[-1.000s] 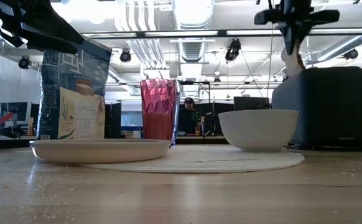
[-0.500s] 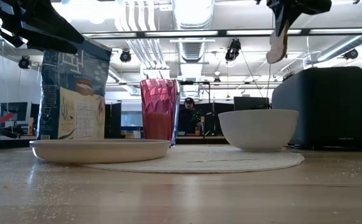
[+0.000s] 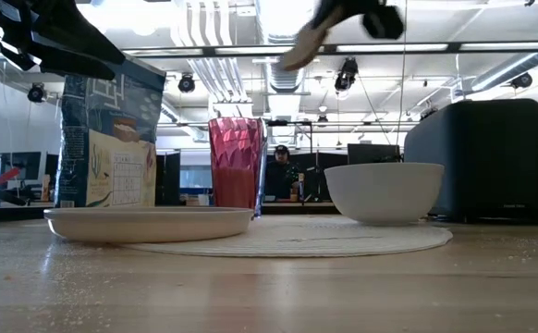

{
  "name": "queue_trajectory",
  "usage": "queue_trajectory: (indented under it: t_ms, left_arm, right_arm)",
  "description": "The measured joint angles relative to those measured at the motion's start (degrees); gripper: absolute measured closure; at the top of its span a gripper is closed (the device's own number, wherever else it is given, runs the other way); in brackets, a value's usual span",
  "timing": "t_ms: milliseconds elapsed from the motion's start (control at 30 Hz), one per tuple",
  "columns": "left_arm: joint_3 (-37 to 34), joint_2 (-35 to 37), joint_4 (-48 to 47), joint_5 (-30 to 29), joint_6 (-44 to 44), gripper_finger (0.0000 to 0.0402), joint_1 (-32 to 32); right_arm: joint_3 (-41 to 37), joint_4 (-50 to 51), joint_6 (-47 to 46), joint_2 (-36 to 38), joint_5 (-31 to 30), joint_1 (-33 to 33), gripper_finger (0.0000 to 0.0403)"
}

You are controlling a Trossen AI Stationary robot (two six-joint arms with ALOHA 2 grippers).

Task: Arrange a breakfast setting
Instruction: Put the toasted bread from the oven on the peach plate

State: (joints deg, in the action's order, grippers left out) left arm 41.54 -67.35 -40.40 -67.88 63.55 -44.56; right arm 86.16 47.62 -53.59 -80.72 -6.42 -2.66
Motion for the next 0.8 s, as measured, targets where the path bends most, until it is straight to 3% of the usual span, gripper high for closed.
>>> queue_trajectory:
  t_ms: [333, 800]
  left_arm:
    - [0.00, 0.00, 0.26, 1.60, 0.46, 0.0095, -0.11]
    - [0.00, 0.39, 0.19, 2.91, 0.45, 0.0095, -1.09]
  right_arm:
    - [-0.16, -20.54, 3.53, -17.09, 2.57, -5.31, 0.0390]
    - [-0.16, -33.04, 6.30, -25.48, 3.90, -5.24, 0.0390]
